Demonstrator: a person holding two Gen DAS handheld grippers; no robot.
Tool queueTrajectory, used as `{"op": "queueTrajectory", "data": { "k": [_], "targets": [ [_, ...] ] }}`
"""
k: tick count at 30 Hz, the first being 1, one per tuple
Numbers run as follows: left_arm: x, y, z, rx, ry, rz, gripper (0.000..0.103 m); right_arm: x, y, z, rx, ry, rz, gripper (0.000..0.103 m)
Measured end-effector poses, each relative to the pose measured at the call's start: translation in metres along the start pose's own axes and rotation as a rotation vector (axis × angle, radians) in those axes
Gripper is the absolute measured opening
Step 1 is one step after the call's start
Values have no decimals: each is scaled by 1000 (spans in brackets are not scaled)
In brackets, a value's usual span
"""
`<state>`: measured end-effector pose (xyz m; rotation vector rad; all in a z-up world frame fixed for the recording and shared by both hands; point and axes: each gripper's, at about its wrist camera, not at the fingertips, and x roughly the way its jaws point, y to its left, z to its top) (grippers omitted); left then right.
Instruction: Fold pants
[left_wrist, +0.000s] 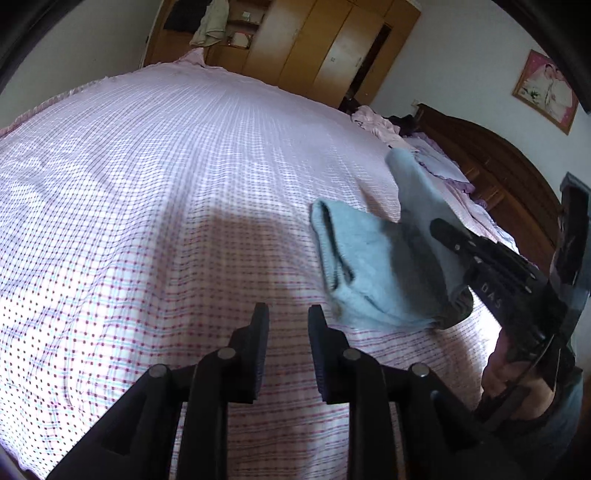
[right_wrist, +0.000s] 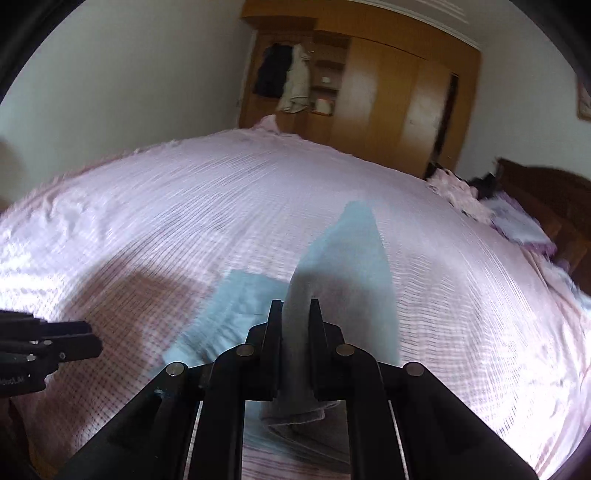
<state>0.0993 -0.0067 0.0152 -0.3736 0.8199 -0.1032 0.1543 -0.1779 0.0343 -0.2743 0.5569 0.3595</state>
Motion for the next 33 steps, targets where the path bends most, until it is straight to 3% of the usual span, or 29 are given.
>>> {"op": "queueTrajectory", "data": {
  "k": [5, 8, 10, 15, 19, 23, 33],
  "targets": [
    [6, 18, -5, -36, 1, -6, 22, 14, 42, -12, -115, 11, 20, 5],
    [6, 32, -9, -61, 4, -28, 22, 30, 62, -21, -154, 77, 0, 5],
    [5, 37, -12, -64, 9, -32, 22, 32, 68, -26, -174, 69, -14, 5],
    [2, 45, -18, -75, 8, -49, 22, 19, 66, -27, -165, 12, -44, 5],
    [-1, 50, -23, -72, 10, -54, 22, 1, 67, -27, -152, -100, -18, 4],
    [-7, 54, -31, -70, 14, -50, 22, 16, 76, -34, -196, -30, -12, 4],
    [-3, 47, -31, -63, 20, -39, 22, 10, 73, -49, -189, -68, 53, 6]
  ]
}}
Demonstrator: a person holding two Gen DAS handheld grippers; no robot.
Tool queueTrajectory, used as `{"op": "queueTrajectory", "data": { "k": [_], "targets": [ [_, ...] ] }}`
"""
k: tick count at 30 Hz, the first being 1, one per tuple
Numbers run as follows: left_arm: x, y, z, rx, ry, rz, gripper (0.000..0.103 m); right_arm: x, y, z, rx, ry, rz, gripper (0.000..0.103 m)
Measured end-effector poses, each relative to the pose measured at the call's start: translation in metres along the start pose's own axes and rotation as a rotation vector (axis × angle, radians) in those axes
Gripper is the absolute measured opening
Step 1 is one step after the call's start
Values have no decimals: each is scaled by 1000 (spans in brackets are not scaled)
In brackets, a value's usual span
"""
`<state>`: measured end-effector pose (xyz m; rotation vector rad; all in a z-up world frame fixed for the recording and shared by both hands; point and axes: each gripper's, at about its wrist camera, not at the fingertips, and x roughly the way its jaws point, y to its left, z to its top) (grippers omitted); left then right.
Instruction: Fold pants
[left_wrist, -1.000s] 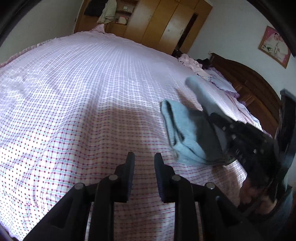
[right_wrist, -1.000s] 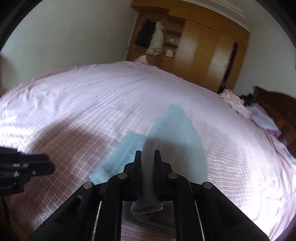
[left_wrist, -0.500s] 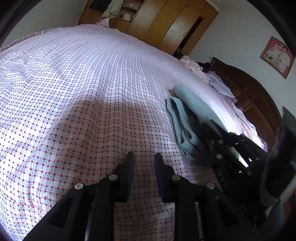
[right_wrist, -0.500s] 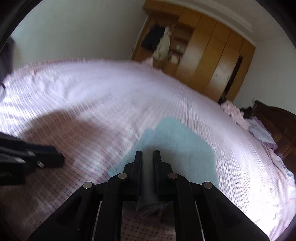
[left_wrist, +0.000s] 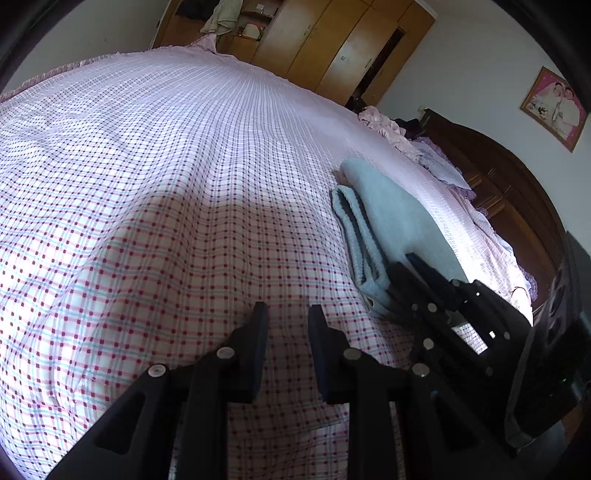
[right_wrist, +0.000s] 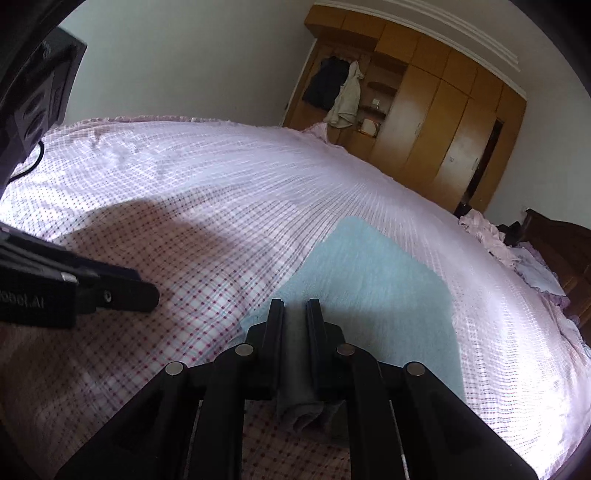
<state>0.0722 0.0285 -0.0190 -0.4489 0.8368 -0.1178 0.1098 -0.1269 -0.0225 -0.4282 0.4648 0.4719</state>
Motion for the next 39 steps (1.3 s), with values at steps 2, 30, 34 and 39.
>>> {"op": "queueTrajectory", "data": {
  "k": [2, 30, 34, 39],
  "targets": [
    [0, -1, 1, -4, 3, 2, 23, -4, -4, 1, 33, -14, 15, 12],
    [49, -102, 62, -68, 186, -248, 14, -76, -165, -94, 848, -73, -73, 66],
    [41, -118, 70, -27, 144, -248, 13, -83, -135, -95, 736, -33, -73, 66],
    [28, -134, 79, 17, 99, -275, 12, -76, -117, -87, 654, -10, -54, 66]
  ]
}}
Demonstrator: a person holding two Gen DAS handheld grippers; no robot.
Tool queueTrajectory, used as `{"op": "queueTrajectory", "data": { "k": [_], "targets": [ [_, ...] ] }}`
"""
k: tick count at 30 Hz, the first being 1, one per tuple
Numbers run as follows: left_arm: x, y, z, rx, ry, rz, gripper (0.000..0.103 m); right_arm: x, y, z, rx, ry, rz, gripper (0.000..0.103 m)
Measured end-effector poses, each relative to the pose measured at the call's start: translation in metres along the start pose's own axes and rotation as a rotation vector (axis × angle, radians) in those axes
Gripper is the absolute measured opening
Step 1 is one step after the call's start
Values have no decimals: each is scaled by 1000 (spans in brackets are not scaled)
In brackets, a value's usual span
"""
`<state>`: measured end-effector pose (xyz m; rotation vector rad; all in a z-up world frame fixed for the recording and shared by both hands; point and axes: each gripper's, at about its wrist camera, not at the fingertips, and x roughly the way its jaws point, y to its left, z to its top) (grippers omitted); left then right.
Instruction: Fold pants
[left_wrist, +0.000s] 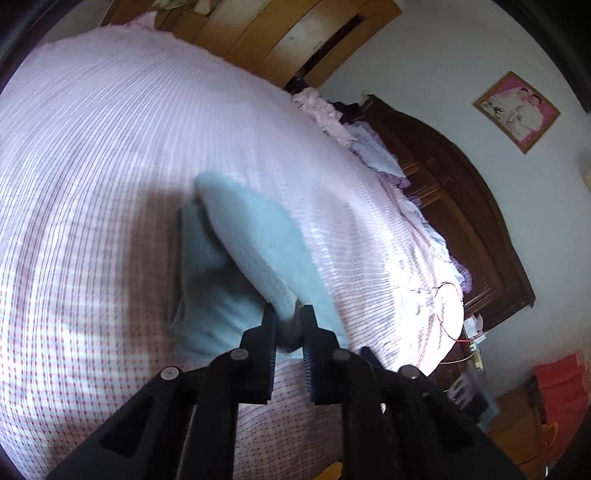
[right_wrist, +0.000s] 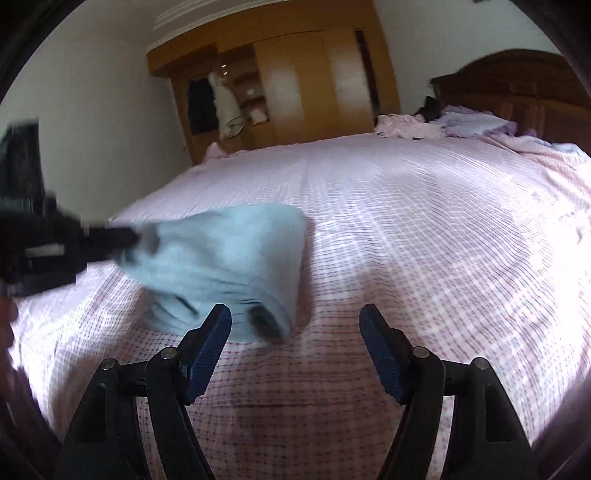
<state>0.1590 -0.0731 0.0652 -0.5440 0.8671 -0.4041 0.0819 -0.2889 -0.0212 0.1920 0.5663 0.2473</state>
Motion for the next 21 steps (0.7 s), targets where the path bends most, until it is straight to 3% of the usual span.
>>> {"op": "queueTrajectory", "data": {
  "k": [5, 10, 12, 19, 21],
  "targets": [
    [-9, -27, 11, 49, -34, -14, 12, 14, 10, 4, -53, -16, -26, 66],
    [-9, -43, 18, 91, -53, -21, 12, 22, 22, 6, -73, -50, 46, 66],
    [-9, -47, 19, 101, -58, -19, 12, 31, 24, 7, -79, -52, 34, 66],
    [-18, -31, 17, 92, -73, -27, 12, 48, -22, 17, 199, -14, 53, 66],
    [-17, -26, 17, 76, -76, -35, 12, 54, -35, 16, 240, 17, 21, 74]
  ]
}}
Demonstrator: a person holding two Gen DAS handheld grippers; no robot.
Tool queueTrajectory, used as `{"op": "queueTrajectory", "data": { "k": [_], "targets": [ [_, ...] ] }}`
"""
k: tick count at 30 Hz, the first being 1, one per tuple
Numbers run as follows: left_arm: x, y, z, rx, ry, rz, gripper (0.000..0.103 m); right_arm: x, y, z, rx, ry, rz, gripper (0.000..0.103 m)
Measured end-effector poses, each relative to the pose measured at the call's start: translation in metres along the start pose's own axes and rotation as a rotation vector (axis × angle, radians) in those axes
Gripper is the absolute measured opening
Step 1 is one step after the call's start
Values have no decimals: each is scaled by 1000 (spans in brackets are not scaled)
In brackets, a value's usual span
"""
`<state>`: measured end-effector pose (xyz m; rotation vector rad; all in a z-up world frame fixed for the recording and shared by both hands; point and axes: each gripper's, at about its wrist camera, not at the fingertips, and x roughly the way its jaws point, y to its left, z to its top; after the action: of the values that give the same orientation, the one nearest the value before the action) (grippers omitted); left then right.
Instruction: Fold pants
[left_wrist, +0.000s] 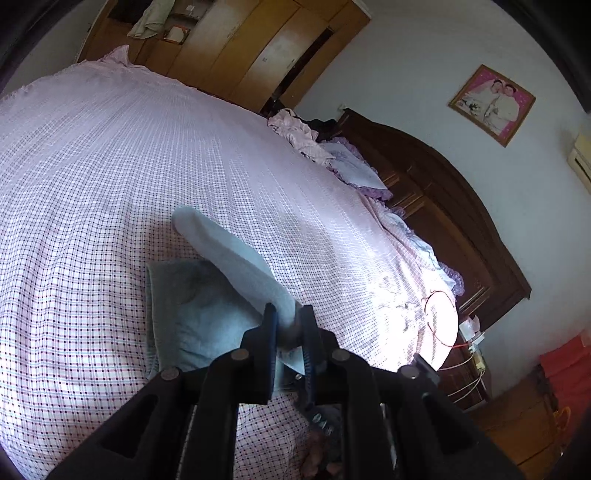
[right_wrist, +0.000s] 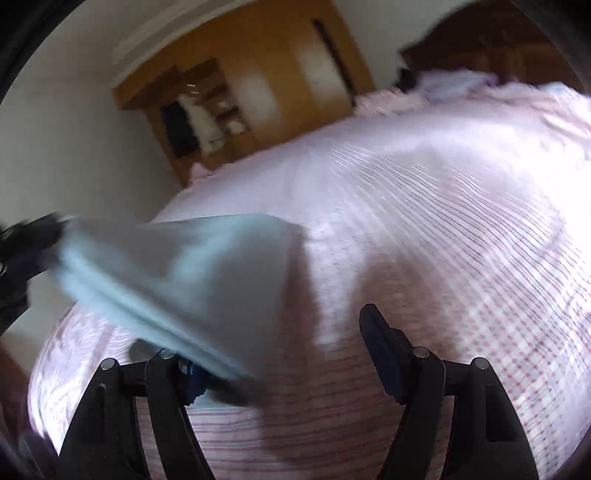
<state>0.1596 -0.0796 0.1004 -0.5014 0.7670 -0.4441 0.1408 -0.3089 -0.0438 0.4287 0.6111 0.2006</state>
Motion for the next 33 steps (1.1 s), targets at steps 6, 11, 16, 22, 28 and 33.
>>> {"op": "queueTrajectory", "data": {
  "k": [6, 11, 16, 22, 28, 33],
  "targets": [
    [-3, 8, -13, 0, -25, -2, 11, 0, 20, 8, -310, 34, -145, 77],
    [-5, 34, -30, -56, -29, 6, 11, -2, 50, -24, -746, 14, -245, 77],
    [-11, 67, -38, -122, -43, 17, 11, -9, 59, -46, -891, -46, -245, 77],
    [-9, 74, -63, -71, -49, 98, 10, -12, 50, -47, -884, -29, -243, 77],
    [-3, 74, -86, -55, -29, 148, 10, -32, 43, -56, -924, -24, -273, 78],
    [-4, 84, -87, -100, -33, 161, 11, -44, 11, -33, -754, -30, -372, 78]
  ]
}}
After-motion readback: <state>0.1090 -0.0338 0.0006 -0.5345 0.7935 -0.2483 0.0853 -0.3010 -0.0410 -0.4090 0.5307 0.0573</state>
